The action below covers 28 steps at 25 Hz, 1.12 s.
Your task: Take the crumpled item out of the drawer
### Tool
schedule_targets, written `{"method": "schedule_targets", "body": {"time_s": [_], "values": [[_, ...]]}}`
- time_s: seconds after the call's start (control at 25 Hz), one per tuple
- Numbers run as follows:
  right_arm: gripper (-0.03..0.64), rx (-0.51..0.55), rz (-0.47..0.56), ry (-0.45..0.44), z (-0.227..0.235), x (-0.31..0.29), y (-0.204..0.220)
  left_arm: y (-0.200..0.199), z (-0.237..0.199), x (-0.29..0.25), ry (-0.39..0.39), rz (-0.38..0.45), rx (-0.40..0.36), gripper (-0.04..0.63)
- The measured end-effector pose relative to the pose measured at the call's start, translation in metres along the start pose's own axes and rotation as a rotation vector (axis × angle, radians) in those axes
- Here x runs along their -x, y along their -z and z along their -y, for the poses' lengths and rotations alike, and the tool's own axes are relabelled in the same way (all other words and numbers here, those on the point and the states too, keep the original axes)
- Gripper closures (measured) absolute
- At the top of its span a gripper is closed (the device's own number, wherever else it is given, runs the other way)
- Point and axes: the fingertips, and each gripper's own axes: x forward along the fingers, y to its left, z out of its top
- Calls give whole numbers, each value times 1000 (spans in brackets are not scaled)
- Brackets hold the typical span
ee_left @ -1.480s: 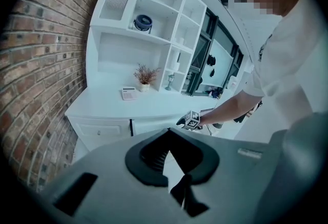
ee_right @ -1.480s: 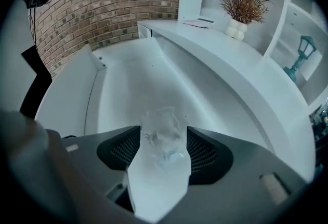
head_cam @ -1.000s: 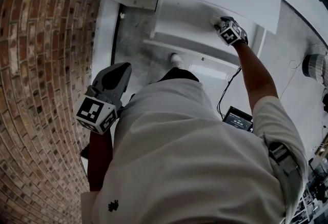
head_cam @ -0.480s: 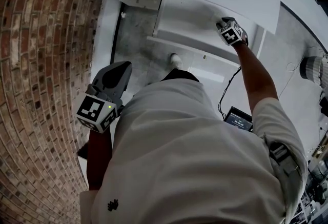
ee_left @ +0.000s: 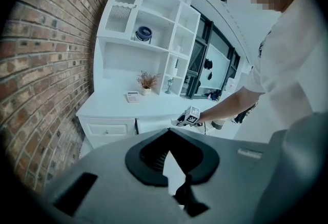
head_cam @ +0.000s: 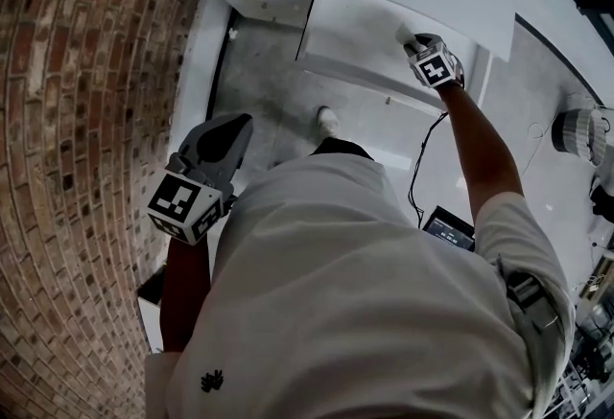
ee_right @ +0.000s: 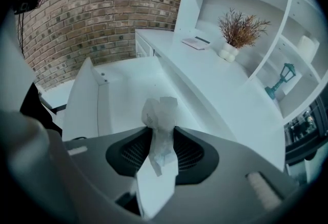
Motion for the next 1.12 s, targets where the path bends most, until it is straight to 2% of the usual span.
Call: {"method": "schedule_targets", "body": {"time_s": [0.48,0.8,1.0,1.12], "values": [[474,10,59,49,-57,66,-46,38,8,71,15,57,-10,589],[474,-6,119,40,-112,111,-80,66,10,124,2,86,2,589],[476,-5,156,35,-149,138,-96,95,13,155,-1,59,-32,589],[476,3,176,28,-172,153,-105,105,16,172,2,86,-26,589]]}}
